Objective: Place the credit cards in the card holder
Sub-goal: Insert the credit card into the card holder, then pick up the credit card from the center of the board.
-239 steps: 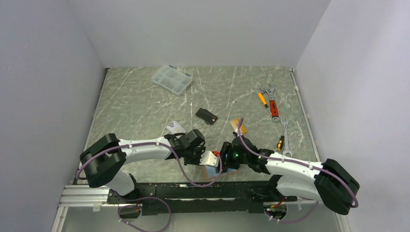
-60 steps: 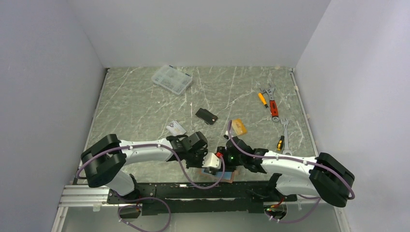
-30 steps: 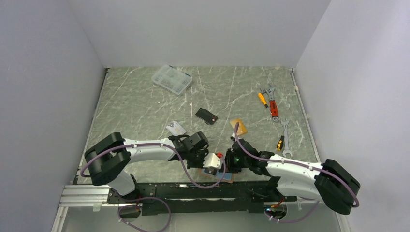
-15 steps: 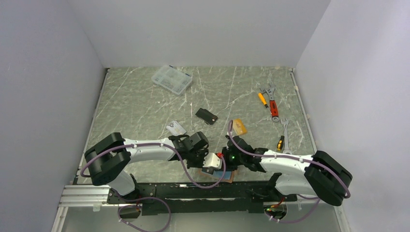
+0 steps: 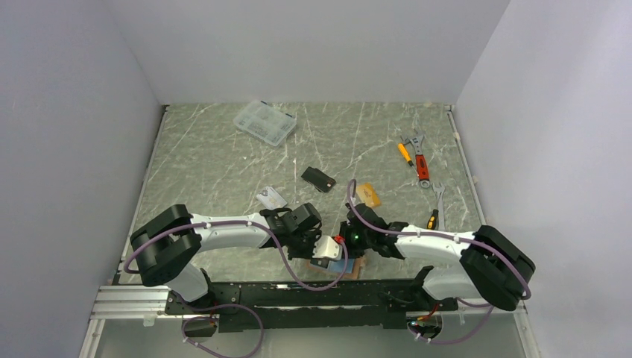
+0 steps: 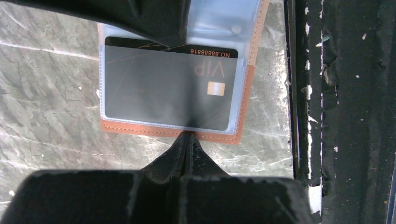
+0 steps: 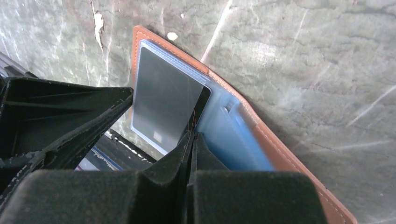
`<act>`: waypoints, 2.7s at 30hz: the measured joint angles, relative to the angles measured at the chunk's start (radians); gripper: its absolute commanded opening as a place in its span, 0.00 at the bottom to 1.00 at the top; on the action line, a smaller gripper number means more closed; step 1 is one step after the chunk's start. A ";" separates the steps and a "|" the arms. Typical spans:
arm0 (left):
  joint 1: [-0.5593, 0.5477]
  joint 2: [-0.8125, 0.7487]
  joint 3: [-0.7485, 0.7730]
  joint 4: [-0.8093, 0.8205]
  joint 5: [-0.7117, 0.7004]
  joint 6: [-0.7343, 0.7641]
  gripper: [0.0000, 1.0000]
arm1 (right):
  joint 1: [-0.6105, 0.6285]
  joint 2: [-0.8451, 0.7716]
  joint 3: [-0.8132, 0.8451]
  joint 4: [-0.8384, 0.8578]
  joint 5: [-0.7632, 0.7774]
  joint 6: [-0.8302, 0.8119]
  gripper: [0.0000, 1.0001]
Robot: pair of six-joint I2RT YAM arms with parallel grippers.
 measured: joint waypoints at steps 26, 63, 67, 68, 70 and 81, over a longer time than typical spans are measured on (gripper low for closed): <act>0.186 -0.030 0.409 -0.257 -0.011 -0.012 0.17 | -0.512 -0.289 0.298 -0.223 0.040 -0.195 1.00; 0.398 0.472 0.746 -0.018 0.181 -0.749 0.99 | -0.897 0.396 0.383 0.109 -0.180 -0.284 0.99; 0.397 0.472 0.694 0.021 0.169 -0.770 0.99 | -0.898 0.370 0.332 0.164 -0.207 -0.277 0.99; 0.397 0.472 0.687 0.021 0.167 -0.774 0.99 | -0.898 0.362 0.319 0.171 -0.213 -0.276 0.99; 0.398 0.472 0.685 0.023 0.167 -0.782 0.99 | -0.898 0.349 0.301 0.179 -0.224 -0.275 0.99; 0.397 0.484 0.685 0.045 0.164 -0.795 0.99 | -0.894 0.304 0.235 0.208 -0.275 -0.254 0.93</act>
